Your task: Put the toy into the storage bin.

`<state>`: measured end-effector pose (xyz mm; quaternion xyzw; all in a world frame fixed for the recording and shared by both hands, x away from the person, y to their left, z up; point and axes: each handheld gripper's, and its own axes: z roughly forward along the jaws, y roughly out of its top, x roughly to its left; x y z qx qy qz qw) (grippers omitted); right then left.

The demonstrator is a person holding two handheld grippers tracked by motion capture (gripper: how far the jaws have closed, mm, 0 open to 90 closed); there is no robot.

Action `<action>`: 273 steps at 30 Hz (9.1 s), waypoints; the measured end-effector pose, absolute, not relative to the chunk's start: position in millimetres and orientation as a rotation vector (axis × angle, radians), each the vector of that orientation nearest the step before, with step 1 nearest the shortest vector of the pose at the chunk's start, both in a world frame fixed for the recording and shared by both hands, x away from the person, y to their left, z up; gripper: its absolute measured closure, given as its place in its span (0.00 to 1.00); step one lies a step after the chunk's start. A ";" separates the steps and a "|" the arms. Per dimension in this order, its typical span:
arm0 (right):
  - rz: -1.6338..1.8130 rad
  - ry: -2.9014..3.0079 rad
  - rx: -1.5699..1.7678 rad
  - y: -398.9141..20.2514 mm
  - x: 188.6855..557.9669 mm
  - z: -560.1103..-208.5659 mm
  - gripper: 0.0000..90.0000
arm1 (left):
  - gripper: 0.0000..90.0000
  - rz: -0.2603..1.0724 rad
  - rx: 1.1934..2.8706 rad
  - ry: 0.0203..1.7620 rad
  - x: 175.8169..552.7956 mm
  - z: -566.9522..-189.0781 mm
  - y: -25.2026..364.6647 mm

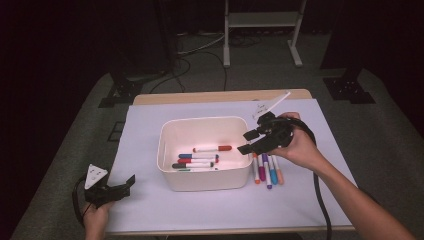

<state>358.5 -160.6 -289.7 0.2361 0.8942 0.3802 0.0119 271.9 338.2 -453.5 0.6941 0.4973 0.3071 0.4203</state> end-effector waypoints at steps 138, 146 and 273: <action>1.273 2.771 0.699 -142.8 324.9 -259.9 0.84 | 0.00 0.773 1.741 1.242 271.7 -453.5 337.6; 1.271 2.849 0.591 -107.4 333.5 -265.6 0.84 | 0.00 0.767 1.743 1.242 271.9 -453.4 337.9; 1.079 2.703 1.092 -239.7 370.1 -378.9 0.30 | 0.00 0.782 1.744 1.228 270.7 -453.4 337.7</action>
